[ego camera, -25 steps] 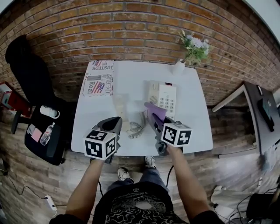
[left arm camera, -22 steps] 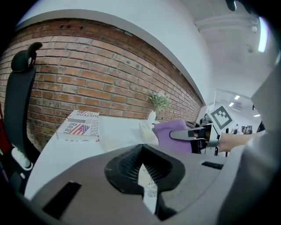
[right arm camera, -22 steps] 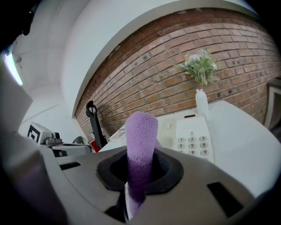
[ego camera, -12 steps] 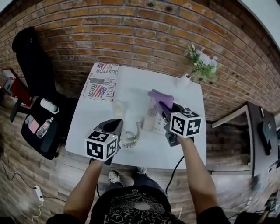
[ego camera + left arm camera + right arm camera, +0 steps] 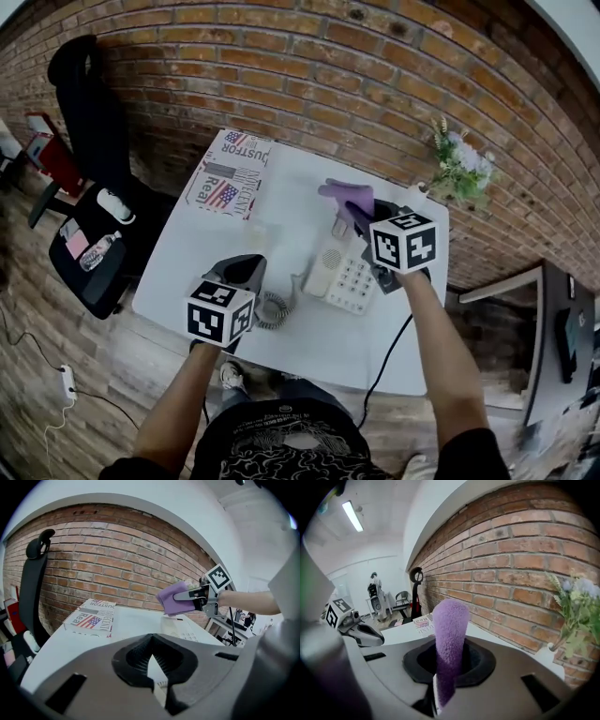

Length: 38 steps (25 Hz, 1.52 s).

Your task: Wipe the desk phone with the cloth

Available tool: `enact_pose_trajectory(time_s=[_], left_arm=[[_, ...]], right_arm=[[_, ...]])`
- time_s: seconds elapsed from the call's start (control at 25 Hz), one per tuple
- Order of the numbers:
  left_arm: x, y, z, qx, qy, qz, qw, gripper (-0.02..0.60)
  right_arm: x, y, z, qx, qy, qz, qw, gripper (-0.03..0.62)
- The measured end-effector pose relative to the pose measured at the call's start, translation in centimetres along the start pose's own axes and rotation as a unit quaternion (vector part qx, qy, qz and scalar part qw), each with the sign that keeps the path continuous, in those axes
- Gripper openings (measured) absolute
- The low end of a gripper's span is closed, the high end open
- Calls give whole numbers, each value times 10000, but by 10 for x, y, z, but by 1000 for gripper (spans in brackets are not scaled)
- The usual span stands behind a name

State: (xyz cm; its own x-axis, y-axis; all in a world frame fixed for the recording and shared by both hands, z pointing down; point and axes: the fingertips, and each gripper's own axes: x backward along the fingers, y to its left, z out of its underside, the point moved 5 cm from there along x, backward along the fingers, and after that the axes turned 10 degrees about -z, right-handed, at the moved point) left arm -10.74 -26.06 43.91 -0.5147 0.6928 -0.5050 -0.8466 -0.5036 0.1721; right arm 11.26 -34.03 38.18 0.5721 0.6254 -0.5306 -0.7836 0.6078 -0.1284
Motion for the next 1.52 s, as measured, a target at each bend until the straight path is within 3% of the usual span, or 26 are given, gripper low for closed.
enact_pose_trajectory(time_s=[0.32, 0.76, 0.88, 1.04, 1.52], left_arm=[[-2, 10, 2, 105, -91, -307, 9994, 5], [6, 22, 13, 618, -127, -599, 9962, 5], [8, 24, 15, 770, -102, -577, 9953, 5], [15, 29, 21, 670, -41, -717, 9952, 5], [28, 33, 30, 559, 58, -488, 9972, 5]], right_arm=[[-45, -24, -6, 925, 839, -402, 9914, 44], [-97, -14, 24, 1862, 2127, -1158, 9522, 46], [-104, -10, 33, 1922, 2446, -1252, 9421, 46], [-106, -4, 42, 1890, 2605, -1315, 9376, 46], [-101, 24, 59, 1750, 2690, -1227, 9391, 46]])
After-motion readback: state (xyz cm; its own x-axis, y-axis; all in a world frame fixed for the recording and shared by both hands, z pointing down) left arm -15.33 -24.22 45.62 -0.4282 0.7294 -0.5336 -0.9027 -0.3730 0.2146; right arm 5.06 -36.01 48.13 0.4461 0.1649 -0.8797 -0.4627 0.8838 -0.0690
